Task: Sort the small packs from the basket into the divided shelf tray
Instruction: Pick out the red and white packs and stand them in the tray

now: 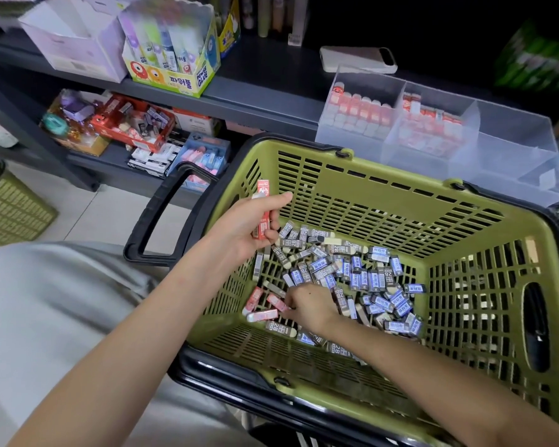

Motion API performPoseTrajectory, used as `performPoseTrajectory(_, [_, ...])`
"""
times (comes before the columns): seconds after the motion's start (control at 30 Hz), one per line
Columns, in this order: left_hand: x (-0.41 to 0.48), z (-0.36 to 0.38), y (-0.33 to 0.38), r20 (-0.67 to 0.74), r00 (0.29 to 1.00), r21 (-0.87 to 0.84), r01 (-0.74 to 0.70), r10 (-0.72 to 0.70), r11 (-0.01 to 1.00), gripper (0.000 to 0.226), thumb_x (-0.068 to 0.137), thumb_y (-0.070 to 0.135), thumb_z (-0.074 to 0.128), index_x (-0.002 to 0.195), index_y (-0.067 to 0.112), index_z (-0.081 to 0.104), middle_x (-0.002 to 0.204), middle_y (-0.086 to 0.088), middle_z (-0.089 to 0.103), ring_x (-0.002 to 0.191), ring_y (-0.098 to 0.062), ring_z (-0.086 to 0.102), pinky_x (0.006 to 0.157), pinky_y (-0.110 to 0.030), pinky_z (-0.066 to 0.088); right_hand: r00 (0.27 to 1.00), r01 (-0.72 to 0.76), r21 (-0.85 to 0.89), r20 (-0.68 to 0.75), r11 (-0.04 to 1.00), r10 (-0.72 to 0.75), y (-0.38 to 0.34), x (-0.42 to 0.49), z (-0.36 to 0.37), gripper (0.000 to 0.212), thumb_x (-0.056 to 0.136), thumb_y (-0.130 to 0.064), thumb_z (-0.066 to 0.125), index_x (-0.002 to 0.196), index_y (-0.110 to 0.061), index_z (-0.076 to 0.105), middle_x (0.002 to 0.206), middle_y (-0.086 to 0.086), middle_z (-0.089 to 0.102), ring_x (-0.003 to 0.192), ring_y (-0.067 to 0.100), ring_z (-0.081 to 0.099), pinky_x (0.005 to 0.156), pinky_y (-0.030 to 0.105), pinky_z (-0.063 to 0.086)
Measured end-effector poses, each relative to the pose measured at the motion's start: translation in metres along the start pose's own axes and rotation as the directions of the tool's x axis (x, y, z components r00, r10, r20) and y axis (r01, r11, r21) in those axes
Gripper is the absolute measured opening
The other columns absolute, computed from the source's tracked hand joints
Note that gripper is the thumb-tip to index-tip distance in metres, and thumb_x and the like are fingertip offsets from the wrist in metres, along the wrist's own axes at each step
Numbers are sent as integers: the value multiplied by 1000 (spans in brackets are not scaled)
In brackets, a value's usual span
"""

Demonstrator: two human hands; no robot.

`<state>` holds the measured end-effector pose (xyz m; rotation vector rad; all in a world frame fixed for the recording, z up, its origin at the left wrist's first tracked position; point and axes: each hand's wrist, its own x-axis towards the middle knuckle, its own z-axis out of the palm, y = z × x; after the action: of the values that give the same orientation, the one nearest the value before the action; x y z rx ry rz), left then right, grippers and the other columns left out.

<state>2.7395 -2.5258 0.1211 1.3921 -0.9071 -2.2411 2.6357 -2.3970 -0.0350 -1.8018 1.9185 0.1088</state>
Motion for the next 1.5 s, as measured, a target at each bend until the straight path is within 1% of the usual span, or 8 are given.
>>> performPoseTrajectory(0.23, [-1,0,3,17,1000,-20,-5,5,1000,20,82,20,72,82,14,52,60,3,47,49,-7,40,40,-14,32,999,42,432,-46,901,-25,-14,3,3,37,82,-20,67,118,-18,60,97,-7,64,74,7,57,67,23,50])
performPoseTrajectory(0.4, [-4,0,5,40,999,-23,-20,20,1000,20,83,21,70,81,13,52,62,3,47,51,-7,39,42,-14,34,979,189,21,71,982,-190,-32,21,5,68,77,-42,69,136,-24,42,129,6,43,100,28,58,77,34,50])
performPoseTrajectory(0.6, [-4,0,7,42,998,-19,-40,40,999,20,84,22,70,81,12,52,64,3,48,52,-8,40,42,-15,35,957,288,-185,34,940,-287,-25,34,3,45,82,-33,66,124,-20,54,124,10,43,86,28,60,60,29,40])
performPoseTrajectory(0.8, [-1,0,5,37,999,-27,-39,40,999,21,82,19,71,84,12,51,63,3,48,50,-7,40,43,-14,35,987,153,185,-83,971,-139,-8,26,-12,37,78,-44,69,107,-21,67,101,-6,51,92,13,51,71,25,45])
performPoseTrajectory(1.0, [-5,9,-6,19,996,180,-88,86,980,50,63,37,79,98,12,52,71,5,50,61,-9,42,64,-24,39,960,38,958,-113,283,254,3,-23,-89,14,73,-35,75,84,-25,72,71,-2,70,60,7,59,62,22,51])
performPoseTrajectory(1.1, [-10,23,-18,155,986,214,-94,61,972,74,55,42,80,118,15,49,95,2,57,76,-10,48,69,-27,39,894,158,935,-272,317,357,6,-41,-125,8,75,-30,76,78,-23,74,68,4,68,59,7,54,55,20,41])
performPoseTrajectory(1.27, [-7,62,-44,233,970,73,-88,69,993,29,74,9,75,94,18,57,79,0,65,70,-12,62,60,-25,48,908,132,787,-340,602,246,2,-62,-149,14,70,-14,79,76,-19,67,82,15,63,77,24,58,75,41,49])
performPoseTrajectory(1.5, [5,75,-47,241,970,-17,-7,11,1000,21,75,5,72,90,8,58,68,-7,69,57,-17,65,52,-26,55,993,81,995,-86,54,84,66,-98,-172,38,75,-12,66,113,-5,64,101,14,70,91,23,67,84,29,55])
